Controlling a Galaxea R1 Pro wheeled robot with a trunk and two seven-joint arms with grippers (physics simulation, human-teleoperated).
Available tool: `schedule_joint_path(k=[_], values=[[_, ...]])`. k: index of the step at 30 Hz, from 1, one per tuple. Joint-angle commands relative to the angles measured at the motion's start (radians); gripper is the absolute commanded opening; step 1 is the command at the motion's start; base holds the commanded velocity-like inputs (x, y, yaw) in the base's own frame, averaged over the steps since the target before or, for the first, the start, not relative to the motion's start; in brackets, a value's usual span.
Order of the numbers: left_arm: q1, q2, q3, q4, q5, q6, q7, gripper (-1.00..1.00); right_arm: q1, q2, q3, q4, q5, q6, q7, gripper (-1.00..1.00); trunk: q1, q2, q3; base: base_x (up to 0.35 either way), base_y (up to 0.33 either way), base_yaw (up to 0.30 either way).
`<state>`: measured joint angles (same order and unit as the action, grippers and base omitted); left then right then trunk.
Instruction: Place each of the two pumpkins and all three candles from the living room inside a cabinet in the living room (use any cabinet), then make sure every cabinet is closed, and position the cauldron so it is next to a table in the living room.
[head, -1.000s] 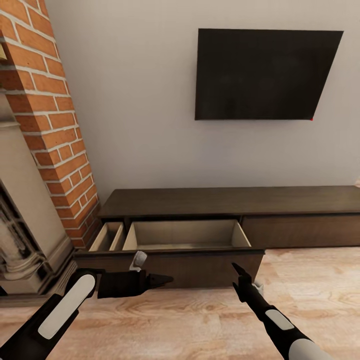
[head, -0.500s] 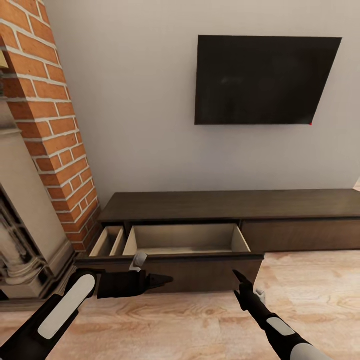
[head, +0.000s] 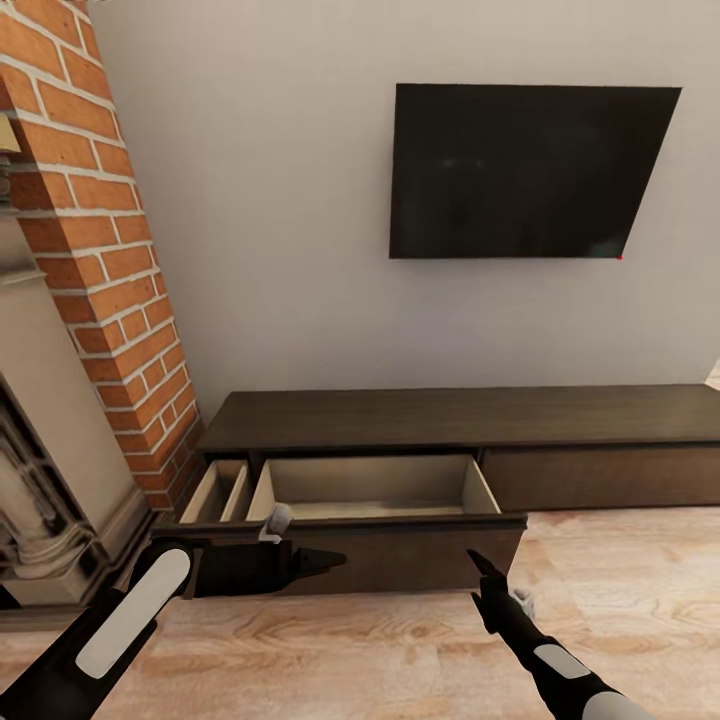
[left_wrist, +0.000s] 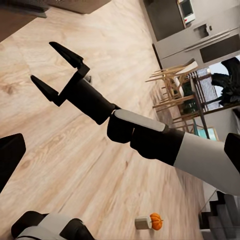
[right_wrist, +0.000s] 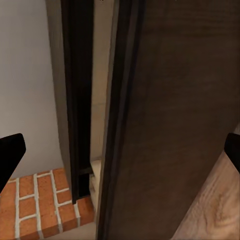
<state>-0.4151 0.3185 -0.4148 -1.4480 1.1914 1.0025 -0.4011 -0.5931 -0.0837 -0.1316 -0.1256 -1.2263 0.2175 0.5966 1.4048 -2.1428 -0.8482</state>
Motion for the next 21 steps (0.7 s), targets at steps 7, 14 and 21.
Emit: schedule_joint_path(k=[7, 14, 21], values=[[-0.001, 0.001, -0.002, 0.000, -0.006, 0.001, -0.007, 1.00, 0.001, -0.001, -0.008, 0.022, -0.002, 0.009, -0.001, 1.00, -0.027, 0.049, 0.021, 0.000, 0.000, 0.000], [-0.001, 0.000, -0.006, 0.001, -0.006, 0.001, -0.007, 1.00, 0.001, 0.000, -0.009, 0.041, -0.004, 0.005, -0.004, 1.00, -0.054, 0.098, 0.043, -0.023, 0.000, 0.000], [-0.001, -0.001, -0.014, 0.001, -0.006, 0.001, -0.007, 1.00, 0.001, 0.000, -0.009, 0.042, -0.003, -0.047, -0.003, 1.00, -0.081, 0.147, 0.065, -0.219, 0.000, 0.000]])
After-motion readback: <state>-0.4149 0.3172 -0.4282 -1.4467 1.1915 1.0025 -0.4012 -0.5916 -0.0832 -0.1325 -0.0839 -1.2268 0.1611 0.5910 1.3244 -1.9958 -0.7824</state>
